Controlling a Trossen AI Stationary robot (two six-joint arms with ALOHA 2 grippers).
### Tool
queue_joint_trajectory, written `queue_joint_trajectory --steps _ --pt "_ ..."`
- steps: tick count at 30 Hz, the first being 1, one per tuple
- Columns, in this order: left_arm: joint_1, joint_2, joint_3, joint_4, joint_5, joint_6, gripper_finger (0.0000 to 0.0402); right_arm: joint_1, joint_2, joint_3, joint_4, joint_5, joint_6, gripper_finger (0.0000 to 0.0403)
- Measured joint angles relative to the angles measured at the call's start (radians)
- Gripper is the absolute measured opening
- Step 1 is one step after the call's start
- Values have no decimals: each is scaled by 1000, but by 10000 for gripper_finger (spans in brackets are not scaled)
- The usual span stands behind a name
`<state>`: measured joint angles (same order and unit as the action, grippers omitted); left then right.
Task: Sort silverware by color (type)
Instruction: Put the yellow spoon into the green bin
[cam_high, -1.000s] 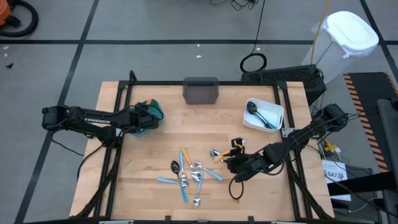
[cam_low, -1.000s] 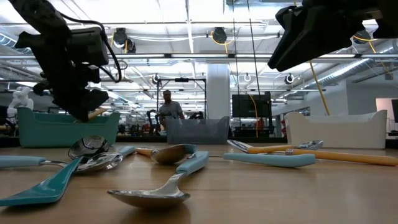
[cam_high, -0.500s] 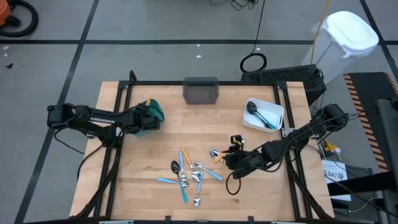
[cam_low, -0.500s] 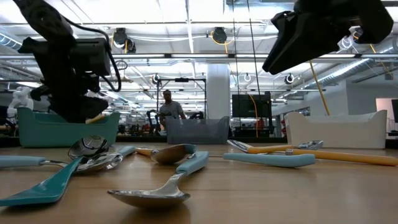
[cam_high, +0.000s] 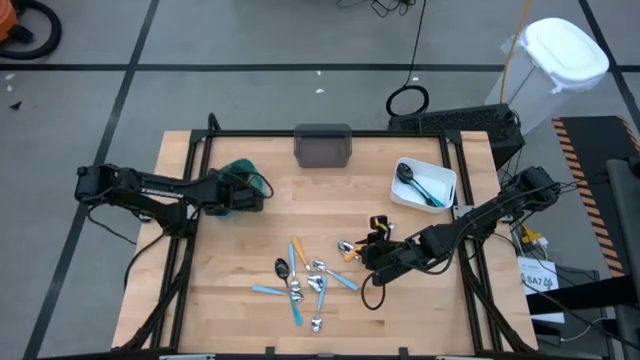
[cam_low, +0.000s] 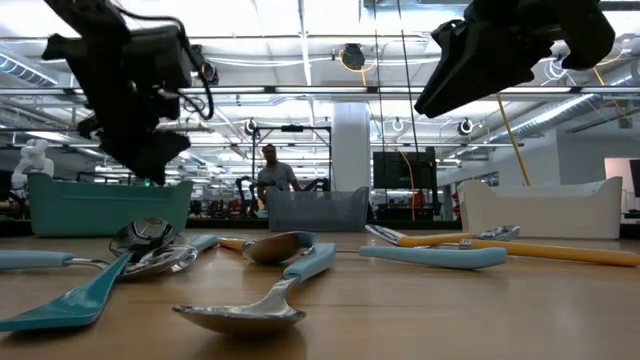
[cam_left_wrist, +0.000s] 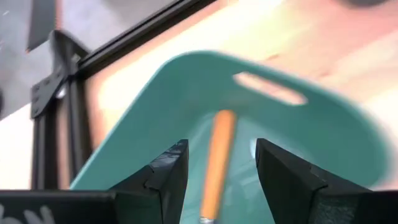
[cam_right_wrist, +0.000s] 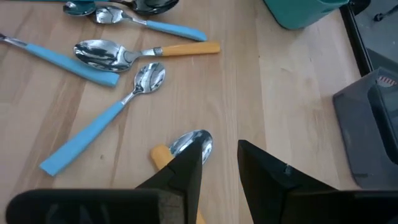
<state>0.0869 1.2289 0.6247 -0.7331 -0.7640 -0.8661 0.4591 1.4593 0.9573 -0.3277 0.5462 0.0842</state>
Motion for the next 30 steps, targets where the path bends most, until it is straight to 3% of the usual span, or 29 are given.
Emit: queue_joint_trajectory --steps 5,11,20,26,30 --pt "-143 0 16 129 -74 53 186 0 0 0 -33 -56 78 98" --pt "-248 32 16 384 -102 186 186 0 0 0 -92 -49 209 98" --pt "-247 201 17 797 -68 495 186 60 0 -1 -117 -53 518 99" --pt "-220 303 16 936 68 568 186 134 24 0 -119 -32 654 99" --pt "-217 328 16 1001 100 573 186 155 62 0 -119 2 714 99"
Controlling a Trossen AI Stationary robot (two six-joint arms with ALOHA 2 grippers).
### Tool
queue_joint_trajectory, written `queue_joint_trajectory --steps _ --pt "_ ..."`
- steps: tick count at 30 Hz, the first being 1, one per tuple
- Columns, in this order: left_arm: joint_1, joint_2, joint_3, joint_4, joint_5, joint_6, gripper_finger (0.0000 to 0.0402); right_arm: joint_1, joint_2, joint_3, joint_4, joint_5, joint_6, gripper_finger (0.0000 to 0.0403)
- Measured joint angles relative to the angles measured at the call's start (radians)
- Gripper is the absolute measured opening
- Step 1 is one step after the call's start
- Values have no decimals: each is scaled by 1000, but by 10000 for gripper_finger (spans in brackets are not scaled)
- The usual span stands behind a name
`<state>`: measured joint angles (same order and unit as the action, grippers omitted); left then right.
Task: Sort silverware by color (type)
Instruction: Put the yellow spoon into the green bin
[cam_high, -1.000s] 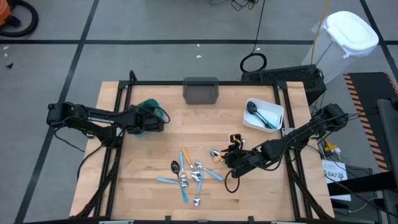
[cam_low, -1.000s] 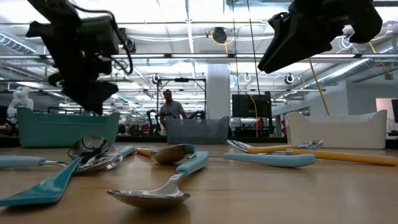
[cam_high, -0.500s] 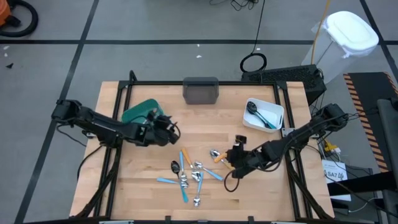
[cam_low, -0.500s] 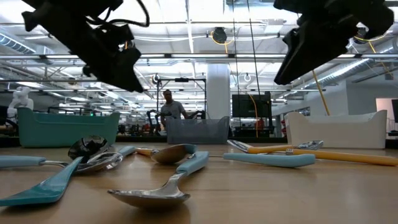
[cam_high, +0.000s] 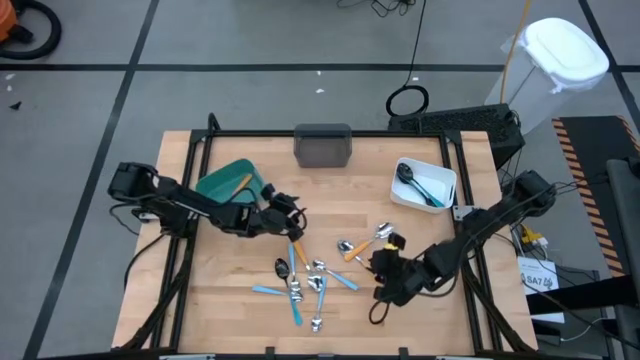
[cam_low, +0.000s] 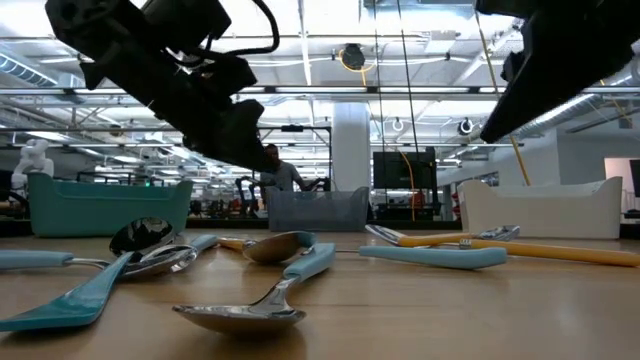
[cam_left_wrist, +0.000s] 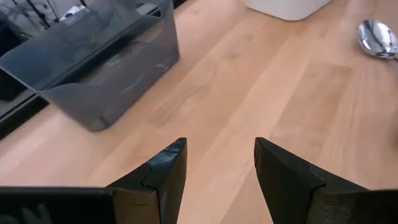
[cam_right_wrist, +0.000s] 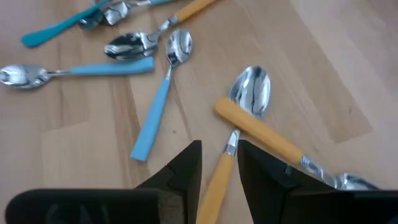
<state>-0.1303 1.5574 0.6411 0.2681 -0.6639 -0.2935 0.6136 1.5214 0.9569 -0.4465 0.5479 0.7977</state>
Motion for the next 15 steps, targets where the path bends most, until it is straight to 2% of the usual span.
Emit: queue_joint_trajectory --steps 7,15 --pt "-24 9 0 48 70 3 186 17 62 0 26 -54 109 114" --pt "-75 9 0 44 91 7 186 24 130 1 94 -57 166 199"
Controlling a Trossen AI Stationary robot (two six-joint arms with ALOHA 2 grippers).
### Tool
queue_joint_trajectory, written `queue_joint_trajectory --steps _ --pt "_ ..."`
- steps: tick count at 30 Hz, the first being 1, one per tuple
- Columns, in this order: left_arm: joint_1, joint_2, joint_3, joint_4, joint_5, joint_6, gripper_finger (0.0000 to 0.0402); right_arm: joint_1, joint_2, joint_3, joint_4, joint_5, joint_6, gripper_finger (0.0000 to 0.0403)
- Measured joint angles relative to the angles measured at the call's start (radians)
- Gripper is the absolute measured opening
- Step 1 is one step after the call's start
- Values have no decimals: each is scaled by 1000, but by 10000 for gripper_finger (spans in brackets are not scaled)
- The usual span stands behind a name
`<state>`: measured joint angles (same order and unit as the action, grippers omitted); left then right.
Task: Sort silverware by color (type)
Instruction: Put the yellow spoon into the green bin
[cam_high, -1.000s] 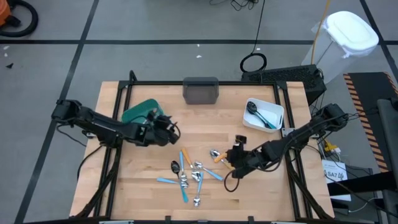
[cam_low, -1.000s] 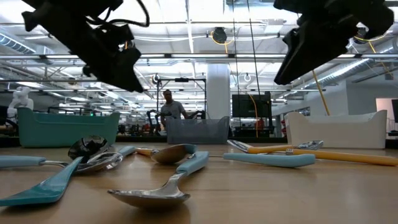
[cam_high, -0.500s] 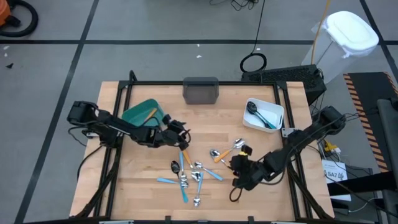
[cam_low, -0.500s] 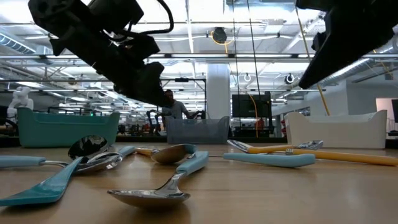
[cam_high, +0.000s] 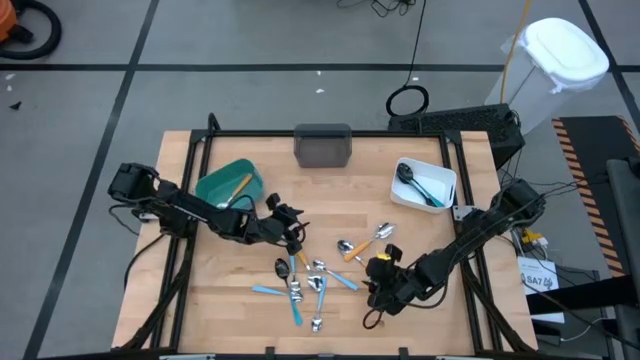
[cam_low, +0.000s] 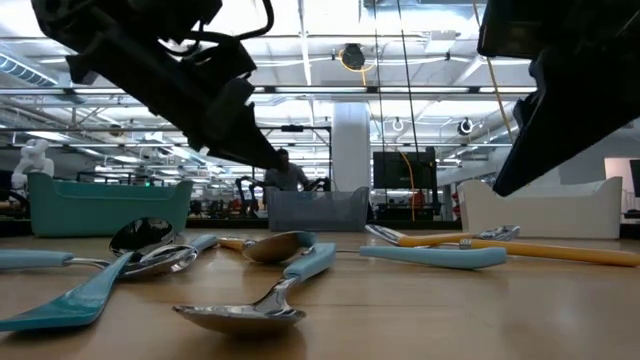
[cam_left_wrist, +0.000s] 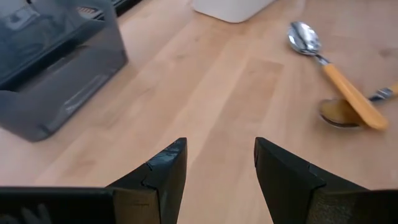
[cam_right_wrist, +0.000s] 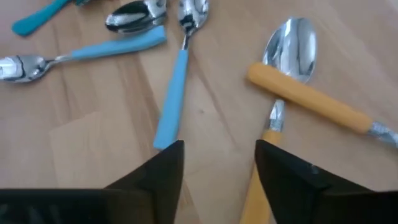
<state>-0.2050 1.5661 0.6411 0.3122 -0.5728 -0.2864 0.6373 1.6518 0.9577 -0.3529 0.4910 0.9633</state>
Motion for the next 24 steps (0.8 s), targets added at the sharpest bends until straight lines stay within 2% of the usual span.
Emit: queue_joint_trajectory --steps 5,9,14,24 --pt "-40 0 0 -4 0 13 186 0 13 0 -4 4 41 244" --pt "-74 0 0 -9 0 8 186 -1 12 0 -6 42 39 256" --pt "-110 0 0 5 1 21 186 -4 27 0 -6 85 55 255" --pt "-118 0 0 -50 1 23 186 -22 145 0 -21 59 74 221"
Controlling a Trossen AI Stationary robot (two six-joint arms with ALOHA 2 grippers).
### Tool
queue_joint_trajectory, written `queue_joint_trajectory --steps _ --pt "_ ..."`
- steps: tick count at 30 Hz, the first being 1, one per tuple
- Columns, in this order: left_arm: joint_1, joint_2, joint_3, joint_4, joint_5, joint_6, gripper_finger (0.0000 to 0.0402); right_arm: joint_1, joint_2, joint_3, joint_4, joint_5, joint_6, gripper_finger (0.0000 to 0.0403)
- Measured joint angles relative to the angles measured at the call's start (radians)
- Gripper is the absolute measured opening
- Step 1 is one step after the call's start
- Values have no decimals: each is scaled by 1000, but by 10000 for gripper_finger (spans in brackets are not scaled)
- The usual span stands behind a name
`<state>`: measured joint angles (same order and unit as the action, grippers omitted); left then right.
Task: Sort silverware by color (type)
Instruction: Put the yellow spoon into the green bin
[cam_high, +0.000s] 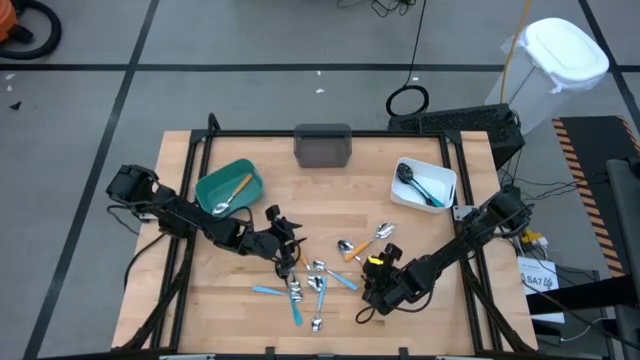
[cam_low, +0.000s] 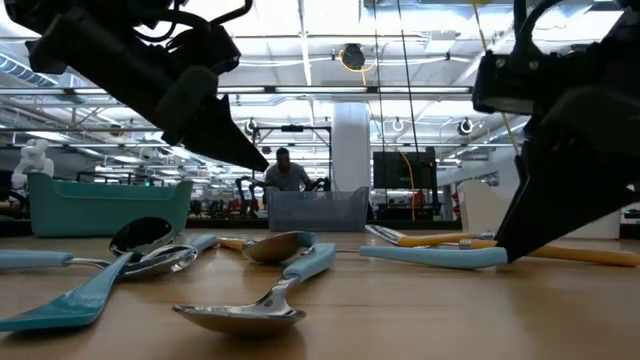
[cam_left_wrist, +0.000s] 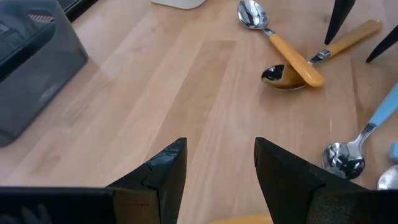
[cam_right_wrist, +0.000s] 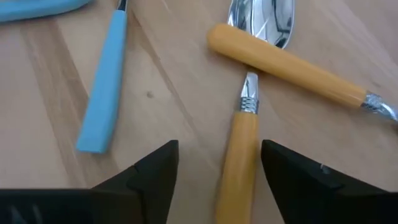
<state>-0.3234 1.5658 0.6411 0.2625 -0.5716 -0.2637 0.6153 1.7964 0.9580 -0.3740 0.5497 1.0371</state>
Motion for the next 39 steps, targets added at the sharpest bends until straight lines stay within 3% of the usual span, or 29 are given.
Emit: queue_joint_trajectory --steps 6,15,21,31,39 --pt "14 0 0 2 0 -4 186 -32 29 4 -1 -22 -26 173" --pt "55 0 0 24 0 -5 186 -55 0 0 -23 -28 -62 41" --pt "97 -1 44 42 -1 53 186 -55 -80 -4 -36 -60 -107 41" --pt "136 -1 171 -129 -1 73 186 -54 -226 -3 -24 -58 -248 44" --pt "140 -1 212 -148 13 80 186 -54 -317 -2 -20 -57 -364 44"
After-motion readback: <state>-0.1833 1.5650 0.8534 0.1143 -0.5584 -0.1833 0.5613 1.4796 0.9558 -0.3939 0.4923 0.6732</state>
